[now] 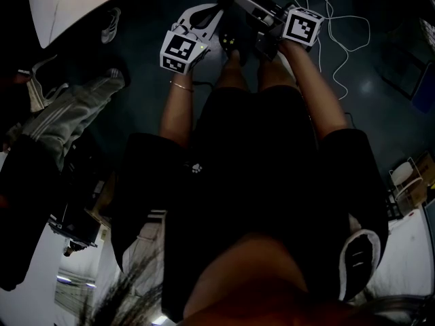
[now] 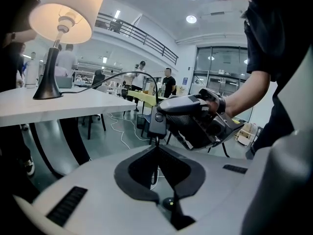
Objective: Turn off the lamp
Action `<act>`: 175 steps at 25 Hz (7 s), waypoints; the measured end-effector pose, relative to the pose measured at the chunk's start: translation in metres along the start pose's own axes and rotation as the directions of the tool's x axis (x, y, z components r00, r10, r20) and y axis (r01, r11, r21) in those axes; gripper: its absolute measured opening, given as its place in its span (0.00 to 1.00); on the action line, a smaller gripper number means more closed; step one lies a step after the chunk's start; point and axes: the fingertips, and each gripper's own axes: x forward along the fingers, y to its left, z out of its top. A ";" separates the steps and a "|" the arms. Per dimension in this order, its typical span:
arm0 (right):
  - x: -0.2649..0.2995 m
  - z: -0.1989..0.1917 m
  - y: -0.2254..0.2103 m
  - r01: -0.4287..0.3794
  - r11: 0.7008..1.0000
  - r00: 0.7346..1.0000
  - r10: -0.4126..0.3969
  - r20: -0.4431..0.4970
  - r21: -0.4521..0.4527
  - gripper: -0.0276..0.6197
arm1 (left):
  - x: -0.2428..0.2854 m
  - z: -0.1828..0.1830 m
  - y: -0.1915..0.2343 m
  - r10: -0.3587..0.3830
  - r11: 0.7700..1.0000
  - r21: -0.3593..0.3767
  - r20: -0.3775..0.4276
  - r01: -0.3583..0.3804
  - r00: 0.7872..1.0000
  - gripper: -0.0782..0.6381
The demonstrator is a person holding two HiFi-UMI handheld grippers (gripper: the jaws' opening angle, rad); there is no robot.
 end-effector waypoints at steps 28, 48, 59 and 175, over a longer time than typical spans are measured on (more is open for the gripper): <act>0.001 -0.001 -0.009 0.041 0.998 0.999 -0.041 0.005 -0.039 0.19 | 0.004 0.001 -0.021 -0.031 1.000 0.003 -0.033 0.031 0.999 0.13; 0.000 -0.001 -0.014 0.023 0.999 0.999 -0.024 0.032 0.026 0.18 | 0.009 -0.004 -0.021 -0.039 0.999 -0.016 -0.053 0.038 0.998 0.13; 0.000 -0.003 -0.017 0.024 0.998 0.999 -0.026 0.034 0.051 0.18 | 0.009 -0.007 -0.023 -0.042 0.999 -0.021 -0.059 0.041 0.997 0.13; -0.052 0.094 0.092 0.172 0.865 0.985 -0.141 0.101 -0.471 0.04 | -0.041 0.149 -0.001 0.179 0.970 -0.207 0.240 -0.130 0.954 0.12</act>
